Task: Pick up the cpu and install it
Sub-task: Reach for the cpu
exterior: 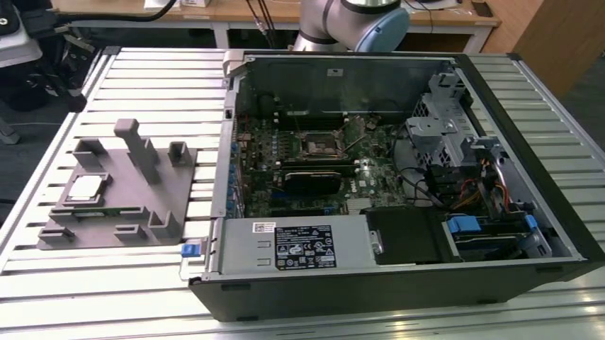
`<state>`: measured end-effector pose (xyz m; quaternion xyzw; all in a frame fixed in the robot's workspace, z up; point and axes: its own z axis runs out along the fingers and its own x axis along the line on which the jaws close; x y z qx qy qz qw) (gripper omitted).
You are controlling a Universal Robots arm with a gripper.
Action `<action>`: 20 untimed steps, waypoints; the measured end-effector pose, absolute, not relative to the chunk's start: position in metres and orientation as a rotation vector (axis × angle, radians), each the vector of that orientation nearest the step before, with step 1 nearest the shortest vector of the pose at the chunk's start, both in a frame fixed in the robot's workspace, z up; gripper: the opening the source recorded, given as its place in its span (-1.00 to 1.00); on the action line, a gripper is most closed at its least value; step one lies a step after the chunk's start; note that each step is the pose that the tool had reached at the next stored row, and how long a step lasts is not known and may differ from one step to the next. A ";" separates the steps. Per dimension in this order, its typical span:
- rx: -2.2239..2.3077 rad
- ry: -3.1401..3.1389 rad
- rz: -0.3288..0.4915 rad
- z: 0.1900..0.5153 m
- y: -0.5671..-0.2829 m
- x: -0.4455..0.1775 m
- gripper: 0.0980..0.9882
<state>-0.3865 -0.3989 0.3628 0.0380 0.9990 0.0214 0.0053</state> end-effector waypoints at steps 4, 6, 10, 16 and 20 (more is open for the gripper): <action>0.119 3.128 0.067 0.362 -0.399 -0.401 -0.98; 0.119 3.128 0.067 0.361 -0.399 -0.408 -0.98; 0.119 3.128 0.067 0.360 -0.399 -0.421 -0.98; 0.119 3.129 0.067 0.357 -0.399 -0.435 -0.98; 0.119 3.129 0.067 0.356 -0.399 -0.443 -0.98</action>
